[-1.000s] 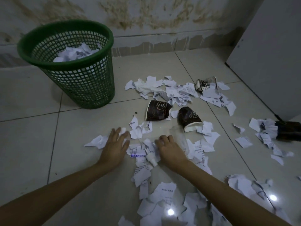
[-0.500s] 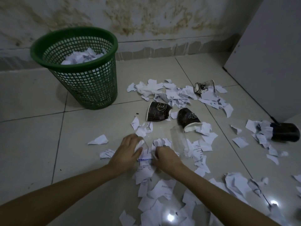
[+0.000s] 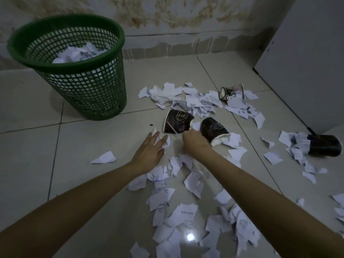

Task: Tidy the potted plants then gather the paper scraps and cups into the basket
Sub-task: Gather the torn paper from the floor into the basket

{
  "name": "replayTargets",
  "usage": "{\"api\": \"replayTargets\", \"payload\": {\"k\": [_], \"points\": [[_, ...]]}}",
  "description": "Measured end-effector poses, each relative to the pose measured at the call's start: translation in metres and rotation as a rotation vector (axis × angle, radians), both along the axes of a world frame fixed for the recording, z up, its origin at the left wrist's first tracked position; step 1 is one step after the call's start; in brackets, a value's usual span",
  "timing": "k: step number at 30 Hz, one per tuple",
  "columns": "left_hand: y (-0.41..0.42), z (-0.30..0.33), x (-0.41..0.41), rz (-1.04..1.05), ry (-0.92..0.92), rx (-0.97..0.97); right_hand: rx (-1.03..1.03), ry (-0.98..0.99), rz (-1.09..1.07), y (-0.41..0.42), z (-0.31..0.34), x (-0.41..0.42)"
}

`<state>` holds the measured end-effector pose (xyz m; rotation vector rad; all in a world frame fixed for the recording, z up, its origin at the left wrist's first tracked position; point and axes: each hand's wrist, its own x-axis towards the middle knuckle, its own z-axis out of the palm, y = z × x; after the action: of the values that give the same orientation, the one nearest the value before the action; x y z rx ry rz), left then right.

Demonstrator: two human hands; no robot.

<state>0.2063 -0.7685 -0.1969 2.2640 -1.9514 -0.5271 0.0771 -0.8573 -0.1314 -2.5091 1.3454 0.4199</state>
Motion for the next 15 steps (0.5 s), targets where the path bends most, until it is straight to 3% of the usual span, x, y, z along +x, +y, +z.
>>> {"api": "replayTargets", "payload": {"k": [4, 6, 9, 11, 15], "points": [[0.004, -0.006, -0.009, -0.224, -0.129, -0.040, -0.142, 0.066, 0.053, 0.011, -0.012, -0.007], [0.012, -0.010, -0.012, -0.340, -0.162, -0.006, -0.173, -0.001, 0.113, 0.019, -0.015, -0.011], [0.031, -0.001, -0.011, -0.430, -0.100, -0.041, -0.118, -0.075, 0.319, 0.031, -0.024, -0.010], [0.044, 0.009, -0.007, -0.470, -0.070, -0.180, -0.084, -0.039, 0.410, 0.040, -0.030, -0.007], [0.075, 0.018, 0.005, -0.162, -0.020, -0.272, -0.070, -0.051, 0.462, 0.061, -0.037, -0.017]]}}
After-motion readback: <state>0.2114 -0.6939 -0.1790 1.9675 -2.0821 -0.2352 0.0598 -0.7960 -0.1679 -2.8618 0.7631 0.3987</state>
